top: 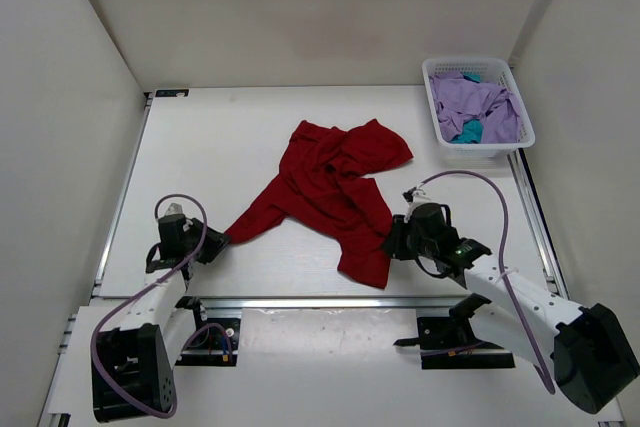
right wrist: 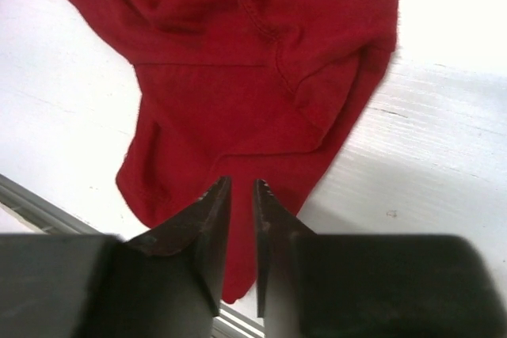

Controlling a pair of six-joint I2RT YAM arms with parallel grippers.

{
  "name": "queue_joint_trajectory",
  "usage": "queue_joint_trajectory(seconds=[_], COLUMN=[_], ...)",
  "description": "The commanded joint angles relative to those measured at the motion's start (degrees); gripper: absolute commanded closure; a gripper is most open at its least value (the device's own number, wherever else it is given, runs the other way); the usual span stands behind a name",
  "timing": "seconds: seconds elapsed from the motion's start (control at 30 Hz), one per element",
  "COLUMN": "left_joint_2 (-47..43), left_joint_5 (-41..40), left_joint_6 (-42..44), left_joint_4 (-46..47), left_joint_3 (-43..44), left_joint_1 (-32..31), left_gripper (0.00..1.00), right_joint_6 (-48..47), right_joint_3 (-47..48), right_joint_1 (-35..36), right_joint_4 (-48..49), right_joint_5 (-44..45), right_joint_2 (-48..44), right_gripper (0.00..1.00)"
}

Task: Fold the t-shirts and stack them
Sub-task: Flatten out the tshirt

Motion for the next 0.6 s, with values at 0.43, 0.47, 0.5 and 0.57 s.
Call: queue_joint_trajectory(seconds=[0.43,0.47,0.5,0.57], left_joint_2=[0.04,-0.40,-0.49,-1.01], left_joint_5=[-4.00,-4.87,-5.58,-5.58], left_joint_6=[4.33,5.03,4.95,6.44], left_joint_4=[2.40,1.79,1.17,0.20], left_joint_3=[2.44,2.61,2.96,3.67], left_joint_1=[-4.10,-4.80,-5.33,-6.30], left_gripper=[1.00,1.00,1.00,1.00], right_joint_6=[1.53,2.40,2.41,3.20], right_joint_3=[13.06,14.11,14.73,15.52], right_joint_1=[19.73,20.52,20.70,21.66], right_joint_4=[-12.19,-12.54,-13.42,-14.30], right_joint_5=[13.92,14.28,14.46,15.25], right_joint_2=[12.82,13.53,14.67,16.34], right_gripper=[0.69,0.69,0.69,0.70])
